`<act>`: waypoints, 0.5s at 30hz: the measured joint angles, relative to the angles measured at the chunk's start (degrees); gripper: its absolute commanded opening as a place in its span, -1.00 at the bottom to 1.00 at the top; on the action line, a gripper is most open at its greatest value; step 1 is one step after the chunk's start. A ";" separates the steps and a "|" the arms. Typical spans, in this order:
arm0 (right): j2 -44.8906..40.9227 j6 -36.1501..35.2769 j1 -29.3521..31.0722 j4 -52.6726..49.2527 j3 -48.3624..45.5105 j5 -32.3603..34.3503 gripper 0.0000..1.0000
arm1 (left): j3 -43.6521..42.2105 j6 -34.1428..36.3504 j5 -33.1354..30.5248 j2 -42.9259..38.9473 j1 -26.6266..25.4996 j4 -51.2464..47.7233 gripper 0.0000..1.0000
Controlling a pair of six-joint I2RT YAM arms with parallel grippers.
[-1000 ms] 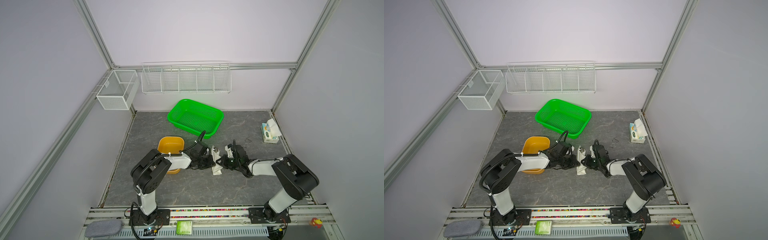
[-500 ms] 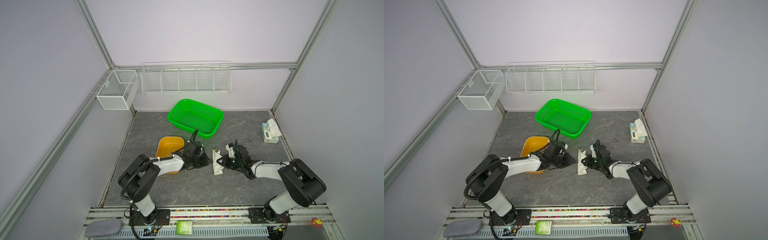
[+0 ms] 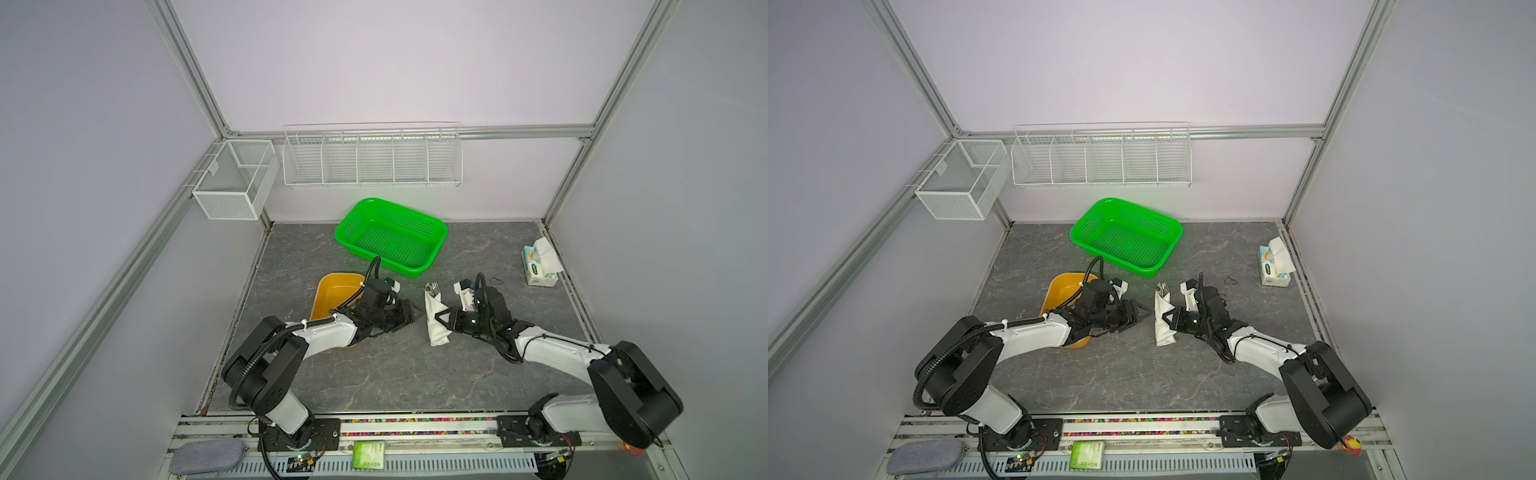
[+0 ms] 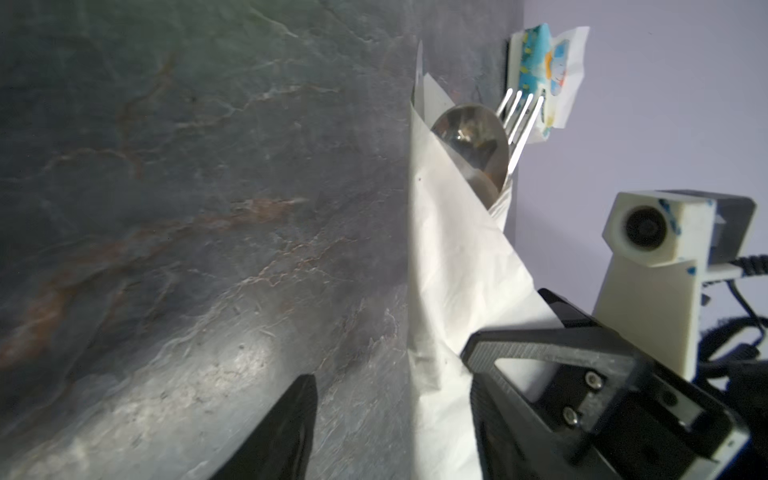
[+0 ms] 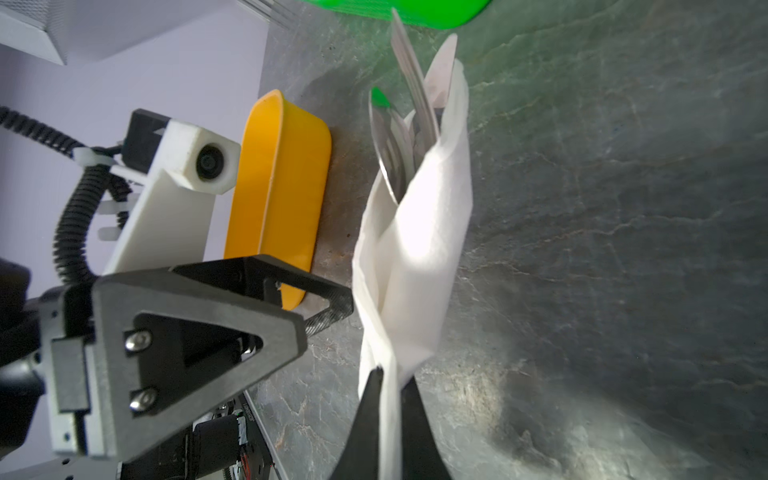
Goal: Place the utensils on the paper napkin and roll it up
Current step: 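Lift the wrapped cutlery bundle upright with both grippers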
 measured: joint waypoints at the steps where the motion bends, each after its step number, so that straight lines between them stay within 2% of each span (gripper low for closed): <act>1: -1.07 -0.46 0.00 -0.98 0.57 -0.33 -0.87 | -0.48 -0.87 1.18 -0.24 0.61 2.45 0.33; 6: -4.50 -2.32 -0.09 -4.79 4.94 -1.97 -0.87 | -1.05 -5.31 6.49 -0.33 2.69 13.57 0.43; 15: -7.82 -2.97 -0.11 -6.21 9.57 -5.38 -0.86 | -1.07 -14.69 12.66 2.58 2.84 33.20 0.45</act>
